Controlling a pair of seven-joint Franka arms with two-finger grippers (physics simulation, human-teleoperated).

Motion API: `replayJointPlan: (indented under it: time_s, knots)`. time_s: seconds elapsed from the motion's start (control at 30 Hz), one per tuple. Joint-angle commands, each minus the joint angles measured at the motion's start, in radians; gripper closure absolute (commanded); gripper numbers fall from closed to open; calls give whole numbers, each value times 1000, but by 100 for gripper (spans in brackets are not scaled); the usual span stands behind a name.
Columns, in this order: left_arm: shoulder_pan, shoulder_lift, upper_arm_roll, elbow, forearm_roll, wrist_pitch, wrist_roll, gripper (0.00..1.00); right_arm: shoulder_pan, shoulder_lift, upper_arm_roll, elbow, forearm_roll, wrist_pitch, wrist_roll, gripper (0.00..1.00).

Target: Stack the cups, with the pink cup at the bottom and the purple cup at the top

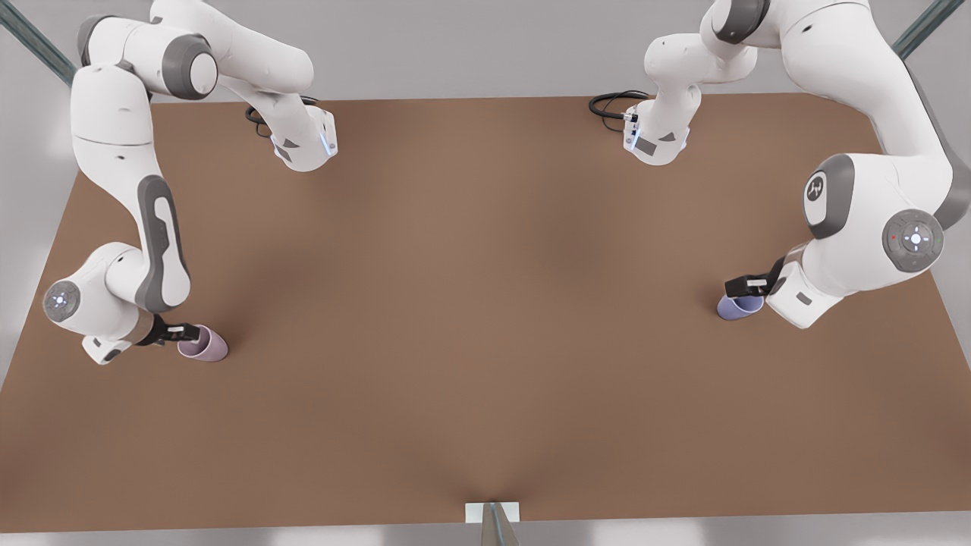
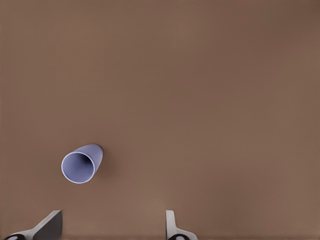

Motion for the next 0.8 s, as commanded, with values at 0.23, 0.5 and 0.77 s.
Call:
replayJointPlan:
  time_s: [0.23, 0.5, 0.77]
  knots:
    - [4, 3, 0, 1, 0, 3, -4, 0, -1, 29, 21, -1, 28, 43, -224, 35]
    - [7, -74, 52, -237, -11, 230, -7, 0, -6, 37, 29, 7, 22, 42, -269, 79]
    - [12, -164, 83, -547, -14, 527, -4, 0, 103, -139, 110, 55, 23, -175, 47, 79]
